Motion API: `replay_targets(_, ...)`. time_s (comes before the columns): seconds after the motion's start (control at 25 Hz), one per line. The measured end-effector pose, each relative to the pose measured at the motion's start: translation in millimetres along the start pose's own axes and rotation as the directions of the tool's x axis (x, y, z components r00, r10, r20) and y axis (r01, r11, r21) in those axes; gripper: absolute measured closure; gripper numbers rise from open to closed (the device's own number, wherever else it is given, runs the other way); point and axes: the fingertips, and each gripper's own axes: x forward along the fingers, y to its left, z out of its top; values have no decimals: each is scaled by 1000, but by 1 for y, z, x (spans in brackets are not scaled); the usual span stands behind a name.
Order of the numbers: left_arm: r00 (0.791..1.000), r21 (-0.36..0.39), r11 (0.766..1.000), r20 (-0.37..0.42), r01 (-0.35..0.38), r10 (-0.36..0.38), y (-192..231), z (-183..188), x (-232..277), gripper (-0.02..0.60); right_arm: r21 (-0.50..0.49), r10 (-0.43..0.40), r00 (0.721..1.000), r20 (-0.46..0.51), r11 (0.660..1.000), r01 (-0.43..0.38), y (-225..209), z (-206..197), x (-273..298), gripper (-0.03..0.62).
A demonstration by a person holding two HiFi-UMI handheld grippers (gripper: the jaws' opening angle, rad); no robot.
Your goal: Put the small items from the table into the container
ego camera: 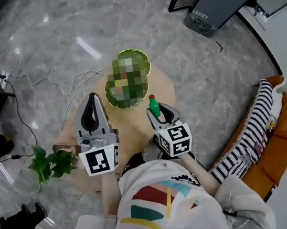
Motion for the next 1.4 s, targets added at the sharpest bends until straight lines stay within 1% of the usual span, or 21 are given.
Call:
replay_targets(0.12, 1000, 3, 1000, 27, 16, -17, -6, 15, 5, 573, -23, 3, 993, 122, 1000, -1, 4, 44, -24, 428)
replay_targets(0.2, 999, 6, 1000, 34, 28, -28, -11, 19, 7, 572, -42, 12, 986, 167, 999, -5, 5, 61, -32, 428)
replay_targets(0.28, 999, 3, 999, 30, 37, -37, -15, 18, 8, 573, -52, 22, 981, 191, 999, -12, 5, 68, -38, 428)
replay_targets(0.48, 999, -16, 999, 1, 36, -36, -18, 4, 6, 572, -51, 16, 976, 215, 999, -5, 1, 74, -39, 428)
replay_targets(0.6, 999, -21, 999, -33, 29, -29, -19, -8, 2, 572, -61, 21, 977, 210, 998, -9, -6, 77, -25, 428)
replay_targets(0.76, 997, -9, 1000, -77, 21, -21, -12, -18, -3, 572, -72, 40, 977, 207, 997, -25, -22, 86, 14, 428)
replay_targets(0.88, 995, 11, 1000, -100, -17, 18, 0, -23, -9, 572, -117, 60, 975, 212, 993, -36, -39, 93, 58, 428)
replay_targets(0.96, 992, 14, 999, -119, -46, 47, 7, -30, -11, 572, -143, 64, 979, 194, 989, -36, -53, 95, 93, 428)
replay_targets(1.04, 988, 13, 998, -143, -64, 65, 10, -39, -12, 573, -147, 63, 987, 148, 988, -42, -69, 90, 129, 428)
replay_targets(1.16, 981, 0, 997, -177, -75, 74, 7, -54, -13, 572, -82, 96, 995, 20, 992, -94, -85, 66, 184, 428)
replay_targets(1.24, 978, -8, 997, -198, -72, 69, 2, -64, -12, 572, -42, 114, 991, -70, 992, -118, -93, 47, 216, 428)
replay_targets(1.28, 976, -13, 998, -206, -69, 65, 0, -68, -12, 573, -43, 114, 987, -110, 992, -120, -96, 39, 227, 428)
replay_targets(1.4, 978, -19, 997, -196, -71, 66, -5, -69, -9, 573, -96, 113, 975, -192, 986, -133, -99, 22, 250, 428)
